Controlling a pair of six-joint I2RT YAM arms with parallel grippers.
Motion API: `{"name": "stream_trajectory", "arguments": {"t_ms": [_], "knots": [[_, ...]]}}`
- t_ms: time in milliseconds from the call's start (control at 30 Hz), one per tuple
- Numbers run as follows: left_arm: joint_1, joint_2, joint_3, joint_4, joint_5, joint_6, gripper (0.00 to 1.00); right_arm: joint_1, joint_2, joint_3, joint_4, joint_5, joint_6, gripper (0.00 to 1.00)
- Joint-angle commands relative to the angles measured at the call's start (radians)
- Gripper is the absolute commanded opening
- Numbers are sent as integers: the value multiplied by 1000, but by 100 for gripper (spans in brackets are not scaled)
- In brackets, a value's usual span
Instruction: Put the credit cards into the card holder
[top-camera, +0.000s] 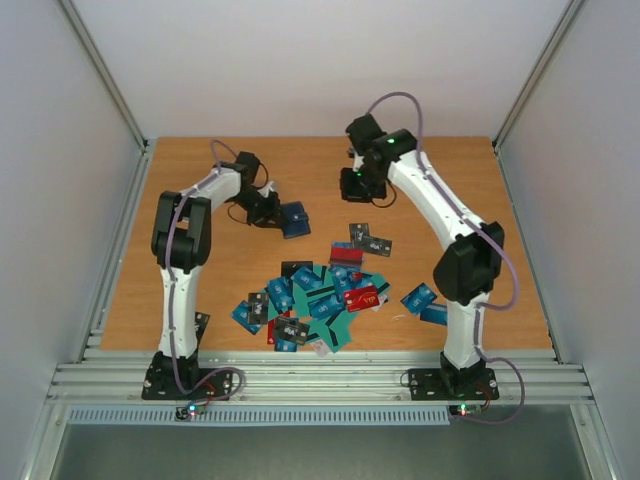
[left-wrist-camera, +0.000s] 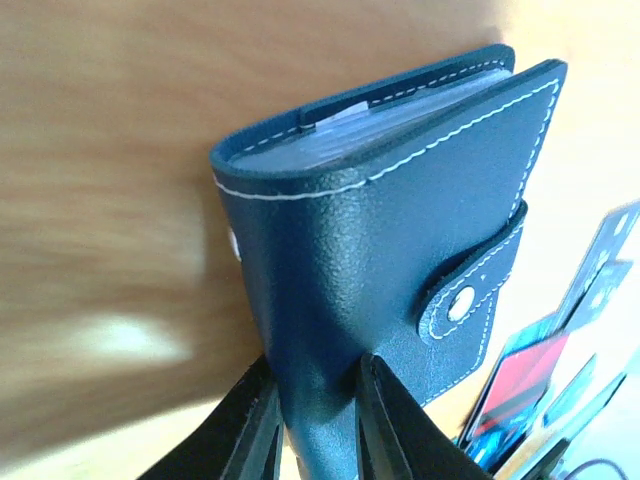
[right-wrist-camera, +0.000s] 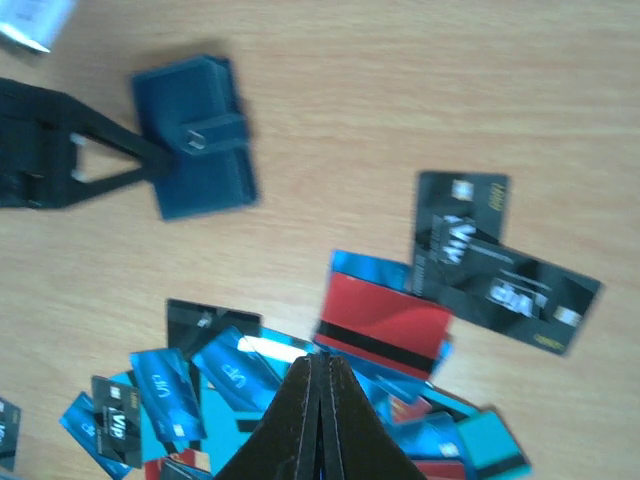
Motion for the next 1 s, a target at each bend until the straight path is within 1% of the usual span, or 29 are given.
{"name": "stream_trajectory", "arguments": {"t_ms": [0, 167, 300, 400, 467, 533, 600, 667, 700, 767, 800, 833, 967], "knots": [[83, -4, 12, 62, -64, -50, 22, -58, -113, -149, 26, 19, 15, 1], [187, 28, 96, 70, -59, -90, 23, -122, -289, -362, 108, 35, 30, 2], [251, 71, 202, 43, -65, -95, 31, -152, -408, -462, 150, 61, 0, 9], [272, 71, 237, 34, -69, -73, 39, -172, -493, -504, 180, 73, -21, 23], [280, 58, 241, 33, -73, -61, 46, -185, -527, -509, 188, 79, -38, 38], [286, 33, 237, 33, -75, -50, 52, -192, -556, -504, 191, 93, -58, 55], [287, -29, 213, 39, -86, -29, 58, -196, -584, -497, 197, 123, -83, 68], [288, -110, 161, 68, -98, -12, 65, -199, -611, -497, 211, 163, -105, 77], [287, -152, 128, 85, -105, -5, 70, -200, -623, -498, 221, 179, -117, 80], [289, -244, 64, 105, -125, 12, 97, -202, -645, -500, 241, 204, -126, 88], [289, -286, 34, 109, -139, 26, 99, -202, -655, -504, 254, 210, -130, 97], [288, -332, 3, 115, -152, 40, 99, -202, -664, -507, 264, 221, -131, 98], [288, -506, -139, 128, -212, 99, 99, -202, -706, -528, 298, 268, -150, 99]]}}
